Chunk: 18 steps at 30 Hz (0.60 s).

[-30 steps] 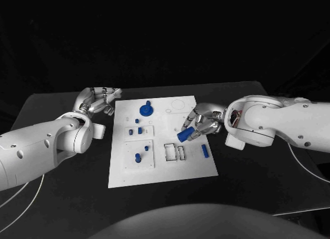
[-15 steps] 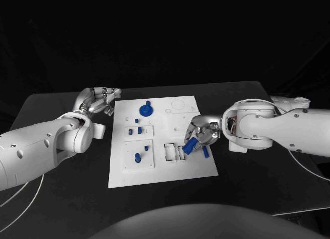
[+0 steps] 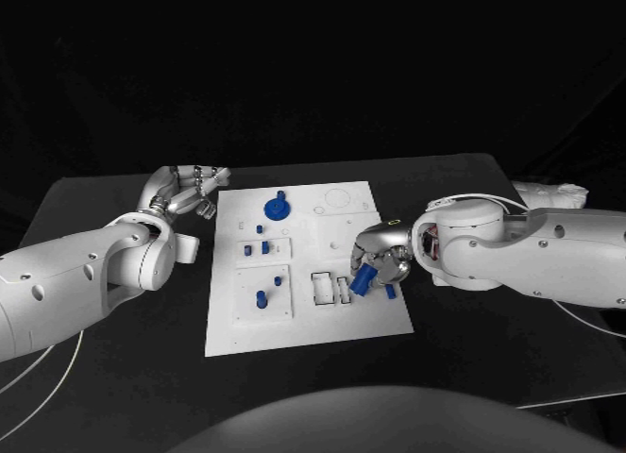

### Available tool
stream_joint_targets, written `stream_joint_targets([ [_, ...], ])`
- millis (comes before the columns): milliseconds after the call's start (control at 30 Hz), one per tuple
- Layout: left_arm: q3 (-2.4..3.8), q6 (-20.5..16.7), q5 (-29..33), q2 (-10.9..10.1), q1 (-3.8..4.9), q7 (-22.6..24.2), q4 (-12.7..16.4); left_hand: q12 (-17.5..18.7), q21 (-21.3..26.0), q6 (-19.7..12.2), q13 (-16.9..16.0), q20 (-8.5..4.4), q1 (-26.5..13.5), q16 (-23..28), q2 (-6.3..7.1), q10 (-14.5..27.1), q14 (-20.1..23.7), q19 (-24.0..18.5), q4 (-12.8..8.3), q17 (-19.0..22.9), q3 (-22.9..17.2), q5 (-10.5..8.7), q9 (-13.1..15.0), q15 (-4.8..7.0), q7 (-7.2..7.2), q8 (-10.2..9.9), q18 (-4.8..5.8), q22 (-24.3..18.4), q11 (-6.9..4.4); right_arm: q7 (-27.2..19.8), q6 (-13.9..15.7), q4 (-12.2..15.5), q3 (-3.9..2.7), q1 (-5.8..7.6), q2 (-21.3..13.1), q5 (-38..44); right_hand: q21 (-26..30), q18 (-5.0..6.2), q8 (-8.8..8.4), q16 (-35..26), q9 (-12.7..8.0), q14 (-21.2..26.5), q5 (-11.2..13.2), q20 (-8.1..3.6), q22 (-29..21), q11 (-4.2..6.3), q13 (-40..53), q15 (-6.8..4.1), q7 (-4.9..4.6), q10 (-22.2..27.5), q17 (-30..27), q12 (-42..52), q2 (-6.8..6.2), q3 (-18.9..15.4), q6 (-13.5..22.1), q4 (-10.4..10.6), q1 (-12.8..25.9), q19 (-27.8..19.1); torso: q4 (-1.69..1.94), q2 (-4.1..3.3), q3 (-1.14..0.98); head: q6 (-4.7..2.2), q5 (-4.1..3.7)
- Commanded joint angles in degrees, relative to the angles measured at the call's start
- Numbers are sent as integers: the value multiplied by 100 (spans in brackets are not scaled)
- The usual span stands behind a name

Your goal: Assemble the parts on the task board

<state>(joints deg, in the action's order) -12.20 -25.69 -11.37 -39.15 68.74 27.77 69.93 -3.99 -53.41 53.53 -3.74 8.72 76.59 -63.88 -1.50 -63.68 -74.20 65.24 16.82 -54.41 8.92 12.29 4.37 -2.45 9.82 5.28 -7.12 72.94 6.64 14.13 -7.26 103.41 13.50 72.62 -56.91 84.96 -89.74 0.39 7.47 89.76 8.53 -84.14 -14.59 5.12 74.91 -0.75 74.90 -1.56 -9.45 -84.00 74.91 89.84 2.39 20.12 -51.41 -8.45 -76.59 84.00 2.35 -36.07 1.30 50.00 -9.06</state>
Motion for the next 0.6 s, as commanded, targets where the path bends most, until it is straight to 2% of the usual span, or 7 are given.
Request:
stream_joint_targets([
  [33,3,69,-21,8,2,32,5,-8,17,-41,-7,-10,22,20,-41,-4,40,-34,-9,6,39,12,1,12,-13,28,-66,8,-32,-262,-244,-12,1,-13,37,551,-26,-39,-13,24,63,-586,39,-55,1509,49,1510,-44,576,-600,1509,16,-20,199,-760,170,16,600,2,1,3,0,1],
  [267,3,74,-21,7,2,28,7,-9,22,-39,-8,-10,17,22,-48,-6,42,-39,-7,9,50,13,2,12,-13,32,-68,6,-32,-308,-383,-50,2,-24,111,717,-26,-39,-59,24,69,-586,136,-94,1509,97,1510,-84,615,-600,1509,16,-37,237,-725,161,20,600,1,-2,4,0,1],
  [600,3,80,-21,5,2,24,12,-9,22,-39,-8,-10,17,22,-48,-6,42,-39,-7,9,50,13,2,12,-13,32,-68,6,-32,-209,-482,-66,2,-51,153,870,-26,-39,-266,24,25,-586,191,-175,1509,178,1510,-161,698,-600,1509,16,-82,366,-455,131,22,600,1,-1,-3,0,10],
])
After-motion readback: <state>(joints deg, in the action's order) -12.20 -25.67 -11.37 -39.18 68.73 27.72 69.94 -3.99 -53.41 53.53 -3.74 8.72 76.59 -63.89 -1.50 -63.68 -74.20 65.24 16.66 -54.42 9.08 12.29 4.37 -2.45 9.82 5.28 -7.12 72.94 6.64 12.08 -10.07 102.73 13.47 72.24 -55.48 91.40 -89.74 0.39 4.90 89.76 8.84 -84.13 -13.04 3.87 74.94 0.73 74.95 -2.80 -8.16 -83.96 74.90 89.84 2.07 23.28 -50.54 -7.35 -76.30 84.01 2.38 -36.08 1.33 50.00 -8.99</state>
